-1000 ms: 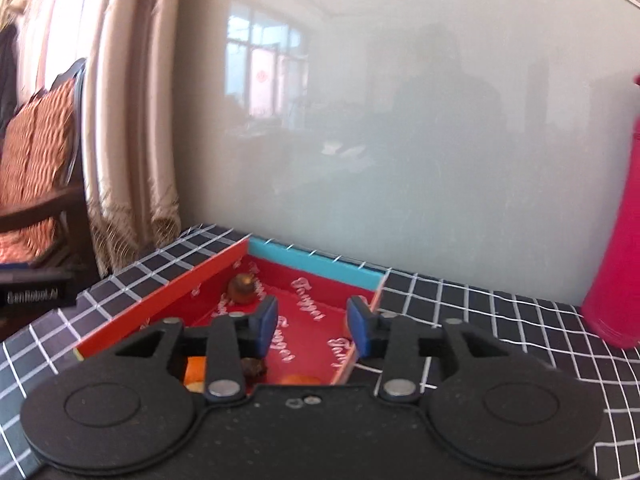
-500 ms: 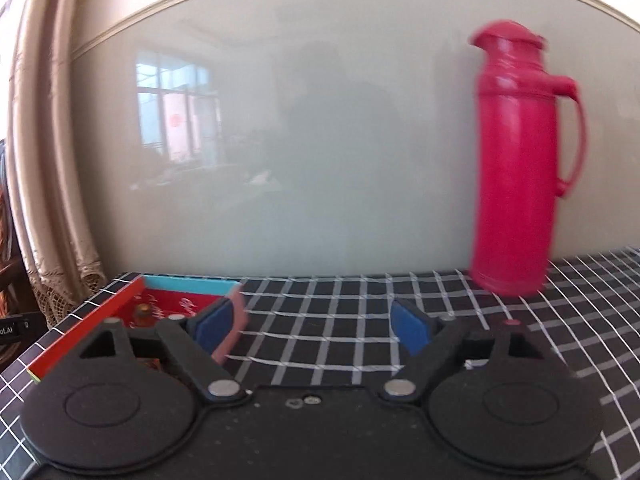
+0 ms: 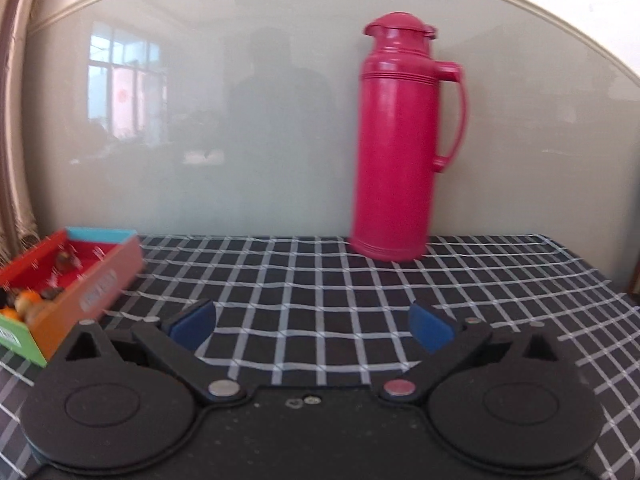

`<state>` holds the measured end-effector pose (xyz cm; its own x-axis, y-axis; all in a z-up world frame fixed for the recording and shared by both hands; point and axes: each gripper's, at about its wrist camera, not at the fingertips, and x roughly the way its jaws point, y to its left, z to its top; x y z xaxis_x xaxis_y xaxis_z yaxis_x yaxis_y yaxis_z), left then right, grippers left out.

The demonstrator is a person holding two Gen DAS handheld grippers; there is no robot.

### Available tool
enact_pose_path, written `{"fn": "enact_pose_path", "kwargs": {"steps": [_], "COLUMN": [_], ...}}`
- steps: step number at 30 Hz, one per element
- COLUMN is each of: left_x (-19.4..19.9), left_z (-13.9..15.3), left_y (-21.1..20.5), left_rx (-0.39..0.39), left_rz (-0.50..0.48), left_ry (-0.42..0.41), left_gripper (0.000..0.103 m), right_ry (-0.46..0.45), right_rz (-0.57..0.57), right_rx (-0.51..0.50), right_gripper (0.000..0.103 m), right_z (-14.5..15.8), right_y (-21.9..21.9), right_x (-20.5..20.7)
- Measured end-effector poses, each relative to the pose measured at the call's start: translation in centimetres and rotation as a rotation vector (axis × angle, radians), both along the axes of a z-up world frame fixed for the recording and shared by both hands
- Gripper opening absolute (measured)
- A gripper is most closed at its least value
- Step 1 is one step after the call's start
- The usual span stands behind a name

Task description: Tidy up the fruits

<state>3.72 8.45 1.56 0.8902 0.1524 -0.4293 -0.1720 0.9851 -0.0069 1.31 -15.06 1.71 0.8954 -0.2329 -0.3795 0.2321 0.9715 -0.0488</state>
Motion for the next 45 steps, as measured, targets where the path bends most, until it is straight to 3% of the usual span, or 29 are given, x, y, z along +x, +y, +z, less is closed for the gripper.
{"fn": "enact_pose_path", "kwargs": {"steps": [1,2,5,9,13,20,31,45], "left_x": [-0.4,-0.8,-2.3,-3.7,-4.6,-6.4,-6.5,-6.6], "left_z": [0.3,0.6,1.0,0.7,0.3,-0.1,-0.3,-0.5], "left_y": [-0.4,-0.7,-1.6,-2.2,-2.4,-2.8,-2.5,-2.4], "left_rx": [-0.004,-0.003,0.007,-0.001,0.040,0.095,0.078,0.067], "left_rz": [0.003,0.015,0.021,0.006,0.005,0.014,0.026,0.038], "left_ry": [-0.001,-0.010,-0.054,-0.024,-0.014,-0.060,-0.071,-0.082], "left_gripper": [0.097,0.103,0.103,0.103,0.103,0.103,0.103,0.103], "right_ry": [-0.011,-0.024,-0.064,-0.081,-0.101,-0.104,-0.095,-0.077], "right_rz": [-0.002,0.000,-0.027,-0.013,0.013,0.023,0.050,0.051], "right_rx": [0.000,-0.005,-0.007,-0.001,-0.058,-0.055,-0.128,-0.133], "right_gripper": [0.103,0.103,0.103,0.103,0.103,0.103,0.103,0.103], "right_z": [-0.1,-0.2,-1.0,-0.6,-0.4,-0.6,-0.9,-1.1], "right_y": [-0.2,-0.1,-0.1,0.2,1.2,2.5,4.6,4.6], "right_x": [-0.7,-1.5,-3.3,-3.5,-3.7,-3.2,-3.1,-3.0]}}
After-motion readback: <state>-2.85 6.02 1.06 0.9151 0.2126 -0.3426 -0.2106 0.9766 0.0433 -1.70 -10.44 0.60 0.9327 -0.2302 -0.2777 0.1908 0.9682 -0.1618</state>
